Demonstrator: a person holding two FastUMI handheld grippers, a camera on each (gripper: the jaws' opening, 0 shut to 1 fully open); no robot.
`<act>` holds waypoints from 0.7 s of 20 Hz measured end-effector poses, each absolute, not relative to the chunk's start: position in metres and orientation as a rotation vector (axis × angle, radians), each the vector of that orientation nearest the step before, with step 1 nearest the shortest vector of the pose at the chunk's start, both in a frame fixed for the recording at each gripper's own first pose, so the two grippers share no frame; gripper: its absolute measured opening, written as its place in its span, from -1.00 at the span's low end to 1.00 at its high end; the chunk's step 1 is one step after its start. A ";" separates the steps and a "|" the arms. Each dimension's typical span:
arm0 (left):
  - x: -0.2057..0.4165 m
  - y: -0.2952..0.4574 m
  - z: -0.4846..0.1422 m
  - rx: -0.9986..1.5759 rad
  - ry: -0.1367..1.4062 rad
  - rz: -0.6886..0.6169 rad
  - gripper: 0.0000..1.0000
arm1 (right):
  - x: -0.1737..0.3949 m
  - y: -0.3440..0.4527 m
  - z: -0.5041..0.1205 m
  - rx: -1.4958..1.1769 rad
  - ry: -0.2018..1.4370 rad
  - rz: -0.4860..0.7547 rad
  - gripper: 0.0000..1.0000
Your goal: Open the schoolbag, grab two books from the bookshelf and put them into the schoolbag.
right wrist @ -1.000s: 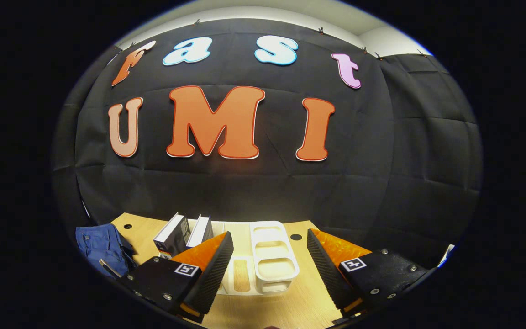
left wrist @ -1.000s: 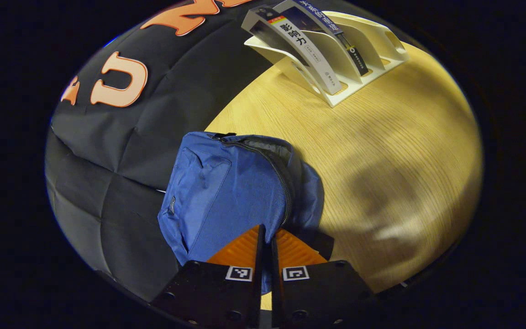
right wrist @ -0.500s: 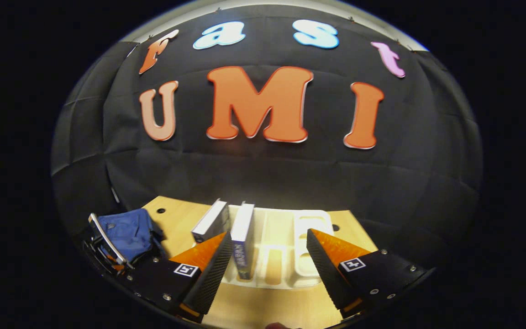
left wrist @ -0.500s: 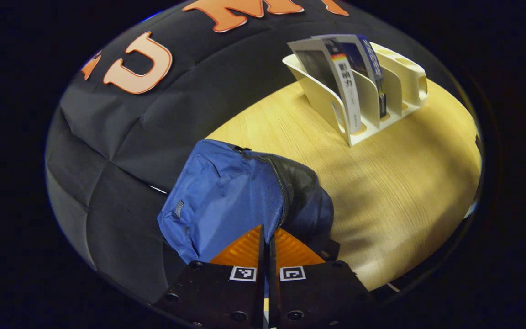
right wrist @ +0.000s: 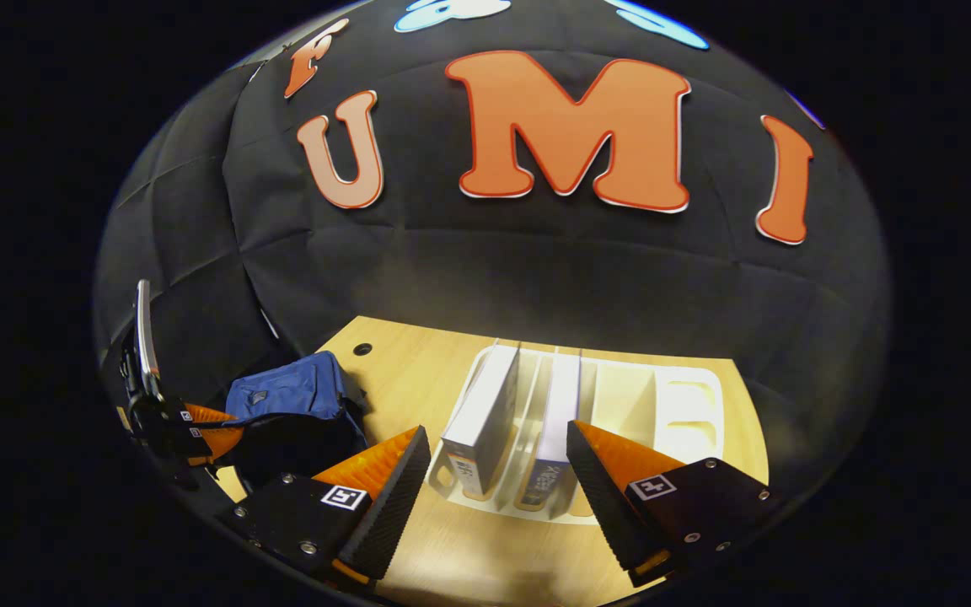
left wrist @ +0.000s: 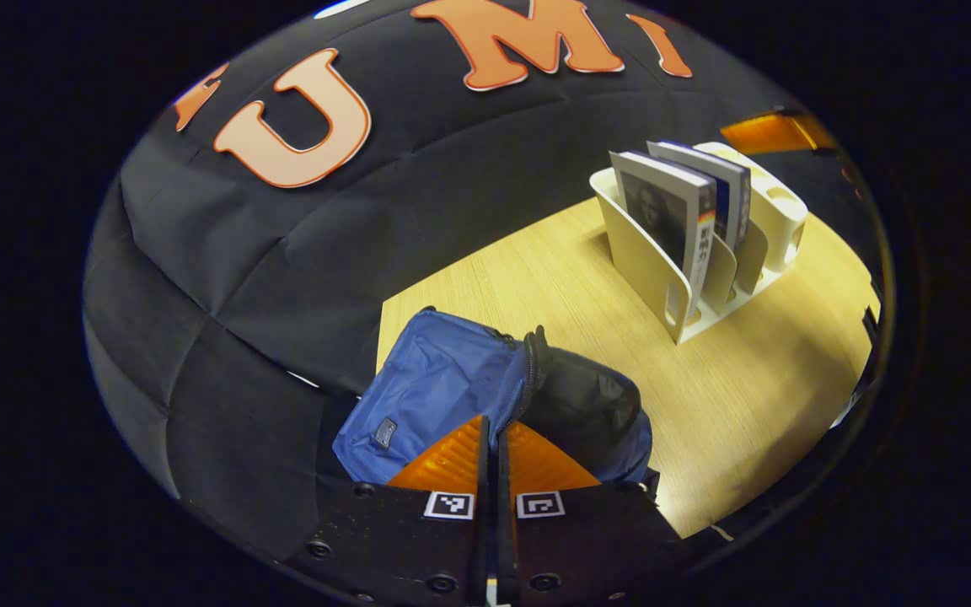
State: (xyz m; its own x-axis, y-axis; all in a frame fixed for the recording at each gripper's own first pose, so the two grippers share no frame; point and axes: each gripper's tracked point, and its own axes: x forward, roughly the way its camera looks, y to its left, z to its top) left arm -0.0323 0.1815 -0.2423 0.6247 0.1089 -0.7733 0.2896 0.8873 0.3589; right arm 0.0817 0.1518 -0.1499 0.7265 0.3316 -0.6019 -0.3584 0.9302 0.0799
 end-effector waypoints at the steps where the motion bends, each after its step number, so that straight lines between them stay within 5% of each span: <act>1: -0.023 0.187 -0.235 0.483 0.889 -0.117 -0.92 | 0.088 0.158 -0.152 -0.050 0.671 0.387 0.94; 8: 0.012 0.231 -0.223 0.376 0.915 -0.128 -0.92 | 0.108 0.185 -0.186 0.014 0.953 0.367 0.94; 14: 0.022 0.237 -0.224 0.326 0.926 -0.143 -0.92 | 0.151 0.180 -0.197 -0.065 1.032 0.275 0.95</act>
State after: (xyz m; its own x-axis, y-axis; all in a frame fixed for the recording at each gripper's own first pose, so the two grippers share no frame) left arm 0.0216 0.2375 -0.2244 0.5962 0.0184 -0.8026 0.2594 0.9417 0.2144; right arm 0.1511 0.1799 -0.1968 0.4818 0.1955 -0.8542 -0.2560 0.9637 0.0762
